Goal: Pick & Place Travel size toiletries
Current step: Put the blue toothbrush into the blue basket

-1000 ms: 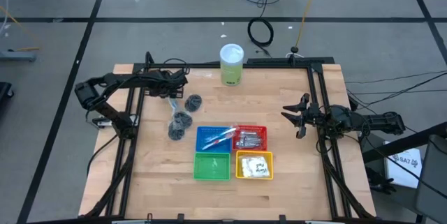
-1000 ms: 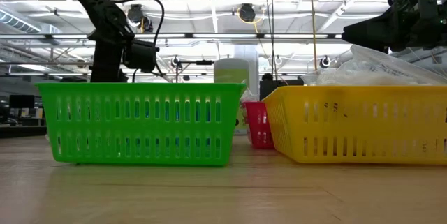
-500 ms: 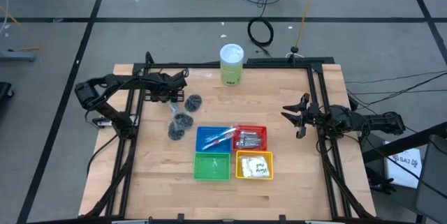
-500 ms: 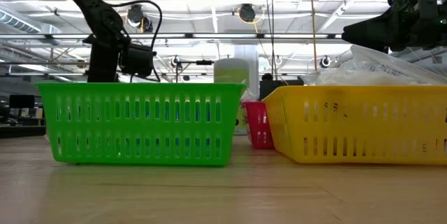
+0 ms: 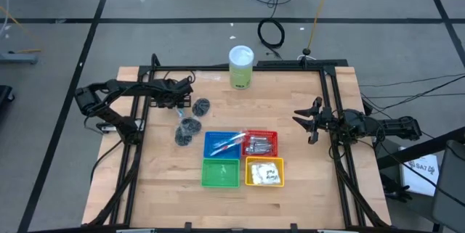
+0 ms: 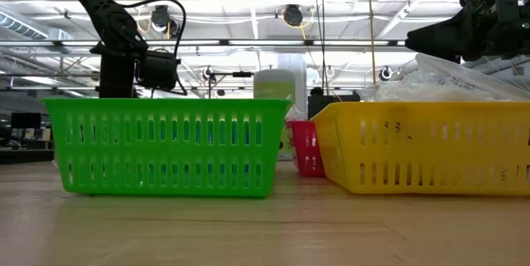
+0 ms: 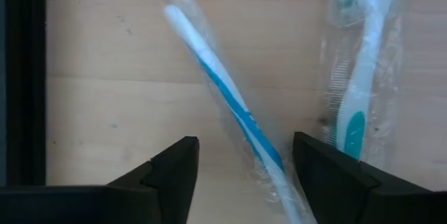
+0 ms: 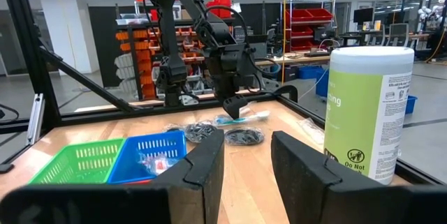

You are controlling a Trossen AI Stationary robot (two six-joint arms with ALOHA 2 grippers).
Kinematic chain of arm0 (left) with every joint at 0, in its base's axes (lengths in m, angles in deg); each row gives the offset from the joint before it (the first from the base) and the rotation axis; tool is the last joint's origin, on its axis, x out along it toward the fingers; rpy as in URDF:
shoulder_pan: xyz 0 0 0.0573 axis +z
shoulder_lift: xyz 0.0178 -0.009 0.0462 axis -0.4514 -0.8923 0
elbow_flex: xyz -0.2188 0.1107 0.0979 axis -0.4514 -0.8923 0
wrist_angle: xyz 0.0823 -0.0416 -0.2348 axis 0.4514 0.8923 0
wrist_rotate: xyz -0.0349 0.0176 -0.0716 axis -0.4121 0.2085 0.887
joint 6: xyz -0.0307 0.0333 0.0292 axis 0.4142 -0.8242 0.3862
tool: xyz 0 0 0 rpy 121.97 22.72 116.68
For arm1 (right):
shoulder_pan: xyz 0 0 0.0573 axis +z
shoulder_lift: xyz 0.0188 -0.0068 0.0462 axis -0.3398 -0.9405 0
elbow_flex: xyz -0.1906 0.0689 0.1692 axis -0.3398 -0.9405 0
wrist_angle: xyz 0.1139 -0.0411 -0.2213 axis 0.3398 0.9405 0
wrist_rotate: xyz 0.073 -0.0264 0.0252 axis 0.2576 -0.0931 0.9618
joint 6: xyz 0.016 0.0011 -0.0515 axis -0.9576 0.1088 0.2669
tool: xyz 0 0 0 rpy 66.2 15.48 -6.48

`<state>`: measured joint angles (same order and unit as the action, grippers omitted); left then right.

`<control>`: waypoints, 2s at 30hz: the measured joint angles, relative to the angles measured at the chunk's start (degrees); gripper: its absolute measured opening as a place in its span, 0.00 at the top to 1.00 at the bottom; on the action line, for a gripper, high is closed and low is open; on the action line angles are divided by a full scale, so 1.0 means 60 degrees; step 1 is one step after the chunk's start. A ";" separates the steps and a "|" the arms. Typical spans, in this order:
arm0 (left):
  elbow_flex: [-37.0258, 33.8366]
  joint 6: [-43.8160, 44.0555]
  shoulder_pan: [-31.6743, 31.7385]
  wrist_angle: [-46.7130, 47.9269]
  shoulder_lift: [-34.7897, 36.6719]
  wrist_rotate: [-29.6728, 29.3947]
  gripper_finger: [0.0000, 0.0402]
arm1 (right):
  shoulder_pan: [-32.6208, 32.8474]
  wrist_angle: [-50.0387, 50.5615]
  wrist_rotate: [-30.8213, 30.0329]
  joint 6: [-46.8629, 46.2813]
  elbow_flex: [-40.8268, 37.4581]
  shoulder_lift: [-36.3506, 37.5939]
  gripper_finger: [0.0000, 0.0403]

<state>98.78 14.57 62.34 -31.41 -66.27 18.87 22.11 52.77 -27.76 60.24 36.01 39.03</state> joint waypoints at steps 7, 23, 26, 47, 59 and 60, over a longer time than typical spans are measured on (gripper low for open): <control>-0.0023 -0.0189 -0.0011 -0.0470 -0.0025 -0.0058 0.65 | 0.0000 0.0000 0.0000 0.0000 0.0003 0.0004 0.73; -0.0059 -0.1450 -0.0016 -0.1366 -0.0062 -0.0517 0.97 | 0.0000 0.0002 0.0002 0.0000 0.0003 0.0000 0.73; -0.0066 -0.1469 -0.0100 -0.1449 -0.0069 -0.0691 0.93 | -0.0003 0.0000 0.0003 0.0000 0.0003 0.0000 0.73; -0.0070 -0.1608 -0.0935 -0.1492 0.0136 -0.1752 0.95 | 0.0000 0.0000 0.0000 0.0000 -0.0001 0.0004 0.73; -0.0063 -0.2043 -0.1483 -0.1495 0.2007 -0.1861 0.98 | -0.0001 0.0004 0.0000 0.0000 0.0003 0.0000 0.73; -0.0059 -0.2145 -0.1551 -0.1522 0.2198 -0.1861 0.98 | 0.0000 0.0003 0.0000 0.0002 0.0001 0.0000 0.73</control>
<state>98.42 1.70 53.03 -40.54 -53.08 7.70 22.11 52.79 -27.76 60.25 36.01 39.03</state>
